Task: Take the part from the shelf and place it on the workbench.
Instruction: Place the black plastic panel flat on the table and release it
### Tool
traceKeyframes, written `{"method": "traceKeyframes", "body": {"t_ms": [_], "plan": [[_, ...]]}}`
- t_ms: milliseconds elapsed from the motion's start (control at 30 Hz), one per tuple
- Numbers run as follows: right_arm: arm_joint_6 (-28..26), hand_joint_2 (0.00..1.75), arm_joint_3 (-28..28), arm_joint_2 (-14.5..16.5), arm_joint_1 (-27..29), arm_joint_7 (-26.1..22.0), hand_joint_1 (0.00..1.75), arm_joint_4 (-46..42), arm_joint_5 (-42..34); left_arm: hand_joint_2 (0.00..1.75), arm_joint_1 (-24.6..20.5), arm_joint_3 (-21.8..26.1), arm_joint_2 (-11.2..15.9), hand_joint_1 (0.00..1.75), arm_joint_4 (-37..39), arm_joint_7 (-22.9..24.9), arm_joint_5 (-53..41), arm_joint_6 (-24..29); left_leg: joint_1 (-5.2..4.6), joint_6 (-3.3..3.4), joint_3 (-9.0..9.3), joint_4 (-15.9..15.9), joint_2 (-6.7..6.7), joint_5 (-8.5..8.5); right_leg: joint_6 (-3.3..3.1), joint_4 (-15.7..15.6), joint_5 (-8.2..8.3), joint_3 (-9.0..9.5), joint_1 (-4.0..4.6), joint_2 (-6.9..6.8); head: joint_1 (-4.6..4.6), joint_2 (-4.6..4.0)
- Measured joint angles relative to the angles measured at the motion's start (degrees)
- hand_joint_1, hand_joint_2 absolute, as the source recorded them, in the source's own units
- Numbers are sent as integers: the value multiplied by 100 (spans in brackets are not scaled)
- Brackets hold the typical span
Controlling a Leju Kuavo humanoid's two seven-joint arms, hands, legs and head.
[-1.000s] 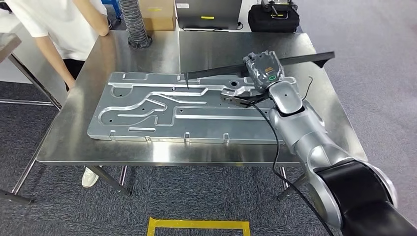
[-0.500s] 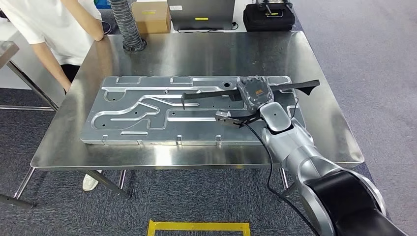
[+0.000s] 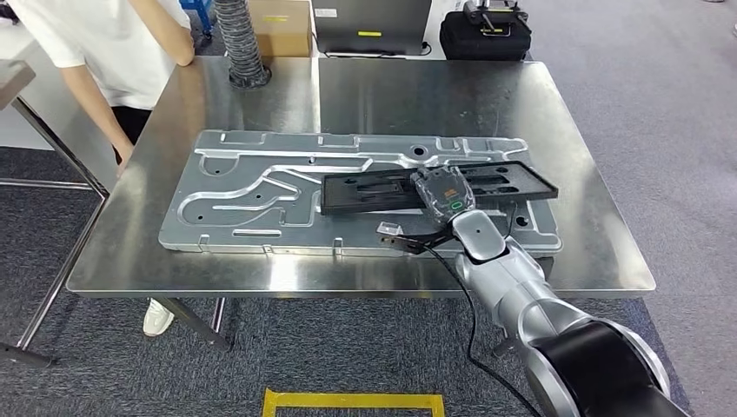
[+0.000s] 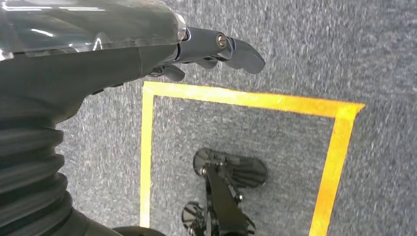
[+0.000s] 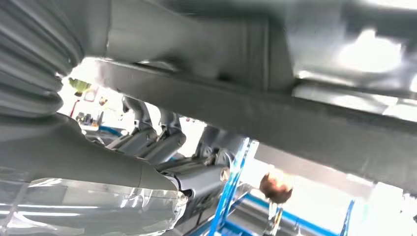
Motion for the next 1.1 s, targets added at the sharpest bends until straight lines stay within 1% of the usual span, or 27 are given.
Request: {"method": "traceKeyframes", "body": {"t_ms": [33,67,100,133,167,200,267,300,333,367,433,467,500,533,600,633,667,733,767,800,867,900,933,1000,1033,1067,1100], "plan": [[0,0,0,6,25,1,0,5,4,175,0,-4,-1,0,0,9,-10,7,-12,1,9,0,-6,-3,-35,-286,173,138,8,0,0,0],[0,0,0,11,30,1,0,8,4,131,0,-7,-3,0,0,15,-19,9,-23,-1,17,0,-9,-6,-86,-703,371,344,25,0,1,0],[0,0,0,18,23,2,0,8,5,87,-2,-9,-9,0,0,20,-31,9,-42,-10,18,4,-11,-11,-132,-1095,513,536,46,-7,1,0],[0,0,0,29,14,2,0,7,5,44,-3,-13,-16,0,0,25,-46,11,-51,-27,17,6,-8,-15,-165,-1383,601,675,69,-13,1,0],[0,0,0,37,9,1,0,7,3,0,-4,-20,-22,0,0,31,-62,15,-53,-49,15,7,-4,-19,-185,-1537,628,747,89,-18,1,0],[-1,0,0,46,8,-3,0,7,0,0,-5,-31,-26,0,0,37,-78,19,-52,-77,15,2,0,-18,-188,-1571,618,759,103,-22,0,0],[-6,0,-1,53,10,-25,0,6,-25,0,-6,-57,-26,0,1,42,-98,25,-48,-134,26,4,4,-36,-213,-1630,644,787,84,-24,1,0],[-11,0,-8,56,6,-59,0,5,-64,0,-6,-70,-28,0,1,40,-109,25,-47,-162,2,75,6,-98,-238,-1669,661,810,66,-31,0,0],[-20,0,-22,64,2,-112,0,4,-128,0,-6,-82,-31,0,1,38,-117,27,-44,-188,-71,259,8,-221,-264,-1706,678,831,47,-38,0,0],[-31,0,-45,78,2,-197,0,4,-227,0,-6,-92,-34,0,1,37,-123,31,-29,-213,-200,561,11,-393,-282,-1722,686,844,45,-44,0,0],[-70,0,-173,122,17,-571,0,-7,-671,0,-10,-109,-37,0,0,39,-127,40,-6,-266,-526,1289,13,-714,-301,-1721,686,845,48,-43,-1,0],[-77,0,-292,152,31,-891,0,-25,-1047,0,-12,-115,-37,0,0,45,-127,43,4,-290,-623,1495,14,-755,-300,-1716,685,845,48,-41,0,0],[-31,0,-469,192,43,-1329,0,-63,-1565,0,-15,-121,-37,0,0,52,-128,44,16,-310,-621,1485,15,-684,-295,-1708,681,845,46,-38,0,0],[80,0,-691,239,50,-1814,0,-125,-2133,0,-19,-128,-37,0,0,62,-131,44,31,-323,-511,1254,16,-518,-286,-1694,674,846,41,-34,0,0],[474,0,-1178,341,40,-2709,0,-283,-3219,0,-37,-139,-38,0,0,82,-134,43,56,-329,-147,495,22,-155,-251,-1653,648,844,34,-27,0,0],[634,0,-1341,373,33,-2958,0,-340,-3533,0,-46,-142,-38,0,0,90,-135,43,62,-326,-17,223,25,-60,-237,-1637,637,842,32,-25,0,0],[738,0,-1432,392,27,-3083,0,-371,-3704,0,-51,-143,-39,0,0,93,-135,42,65,-322,51,77,27,-28,-228,-1628,630,840,32,-26,0,0],[835,0,-1487,402,23,-3158,0,-392,-3828,0,-56,-143,-40,0,0,99,-135,41,62,-317,69,59,26,-64,-224,-1627,629,837,35,-26,0,0],[1052,0,-1579,414,19,-3270,0,-444,-4056,0,-64,-143,-42,0,0,104,-134,36,52,-294,78,45,21,-70,-212,-1617,629,828,45,-24,0,0],[1603,0,-1762,445,26,-3419,0,-600,-4623,0,-71,-143,-44,0,0,115,-132,21,38,-256,81,37,15,-77,-186,-1612,633,818,52,-25,0,0],[3346,0,-2229,497,134,-3427,0,-1389,-6669,0,-85,-143,-51,0,0,145,-101,-15,28,-126,84,-12,6,-41,-90,-1524,569,773,49,-25,0,0],[4153,0,-2393,500,217,-3257,0,-1894,-7783,0,-85,-142,-54,0,0,161,-73,-30,30,-74,81,-22,7,-26,-45,-1372,465,706,39,-26,0,0],[4666,0,-2468,460,318,-2978,0,-2405,-8728,0,-84,-140,-57,0,0,172,-39,-37,35,-31,82,-38,9,-12,-8,-1086,295,583,30,-25,0,0],[4990,0,-2519,264,511,-2538,0,-3271,-10039,0,-68,-120,-59,0,0,178,44,-44,28,4,74,-35,-1,-13,29,-319,-59,237,26,-24,0,0],[4997,0,-2565,115,609,-2383,0,-3678,-10528,0,-49,-103,-60,0,0,174,85,-49,25,13,73,-32,-9,-15,41,-43,-141,110,23,-24,0,0],[4879,0,-2627,-49,700,-2331,0,-4050,-10826,0,-27,-79,-62,0,0,165,135,-53,24,18,73,-29,-20,-18,43,30,-114,74,21,-23,0,0],[4601,0,-2717,-217,789,-2374,0,-4398,-10875,0,-6,-46,-66,0,0,148,186,-61,22,19,75,-25,-30,-21,36,-139,19,152,21,-24,0,0]]}}
